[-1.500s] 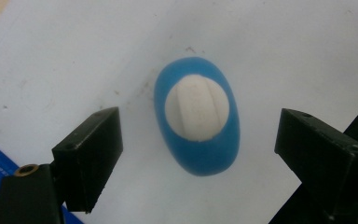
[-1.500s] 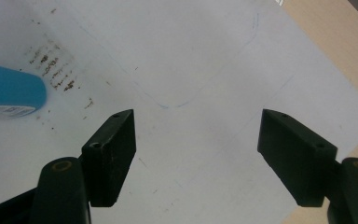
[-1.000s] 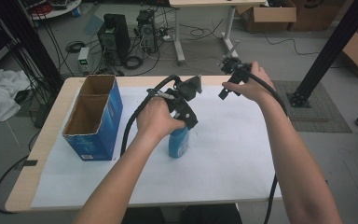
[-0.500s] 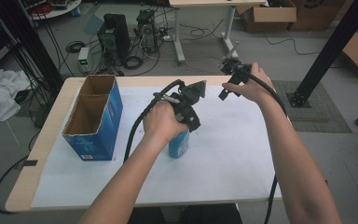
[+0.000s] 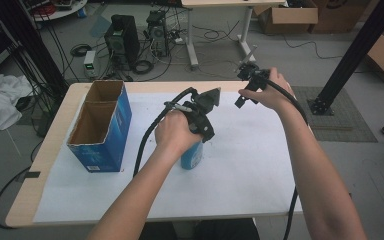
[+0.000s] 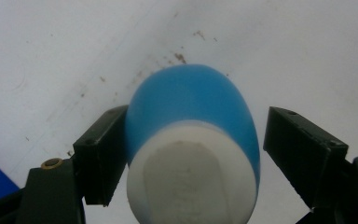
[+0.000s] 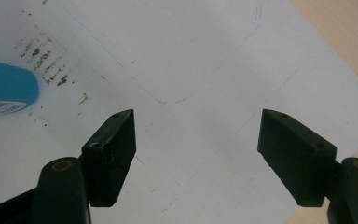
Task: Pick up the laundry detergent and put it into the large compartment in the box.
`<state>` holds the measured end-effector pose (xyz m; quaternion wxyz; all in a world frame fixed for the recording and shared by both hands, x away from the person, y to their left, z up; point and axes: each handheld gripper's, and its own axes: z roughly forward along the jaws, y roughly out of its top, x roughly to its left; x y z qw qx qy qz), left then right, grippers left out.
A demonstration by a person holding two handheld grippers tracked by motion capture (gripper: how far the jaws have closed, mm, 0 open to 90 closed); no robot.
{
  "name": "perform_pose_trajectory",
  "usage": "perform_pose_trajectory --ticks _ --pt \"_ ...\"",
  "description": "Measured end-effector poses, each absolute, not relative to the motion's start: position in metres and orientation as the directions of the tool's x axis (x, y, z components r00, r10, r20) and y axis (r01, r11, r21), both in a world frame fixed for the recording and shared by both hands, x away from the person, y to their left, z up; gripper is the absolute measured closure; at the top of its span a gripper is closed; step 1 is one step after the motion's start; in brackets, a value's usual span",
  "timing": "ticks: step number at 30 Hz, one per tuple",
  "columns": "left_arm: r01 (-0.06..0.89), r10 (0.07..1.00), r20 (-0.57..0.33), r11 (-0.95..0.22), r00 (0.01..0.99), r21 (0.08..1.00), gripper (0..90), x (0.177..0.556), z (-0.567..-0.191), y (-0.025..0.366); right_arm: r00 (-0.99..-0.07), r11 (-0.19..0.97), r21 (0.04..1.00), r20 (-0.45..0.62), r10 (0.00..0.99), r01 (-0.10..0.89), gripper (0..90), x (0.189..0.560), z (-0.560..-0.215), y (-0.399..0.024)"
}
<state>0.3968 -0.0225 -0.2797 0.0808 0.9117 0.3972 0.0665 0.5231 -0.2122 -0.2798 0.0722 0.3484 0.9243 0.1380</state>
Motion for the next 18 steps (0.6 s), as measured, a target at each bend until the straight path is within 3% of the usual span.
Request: perform_pose_trajectory --ticks 18 --pt "0.74 0.758 0.047 -0.647 0.651 0.186 29.9 0.3997 -0.2834 -0.0218 -0.749 0.724 0.299 -0.041 0.661 0.622 27.8 0.5241 -0.2814 -0.2119"
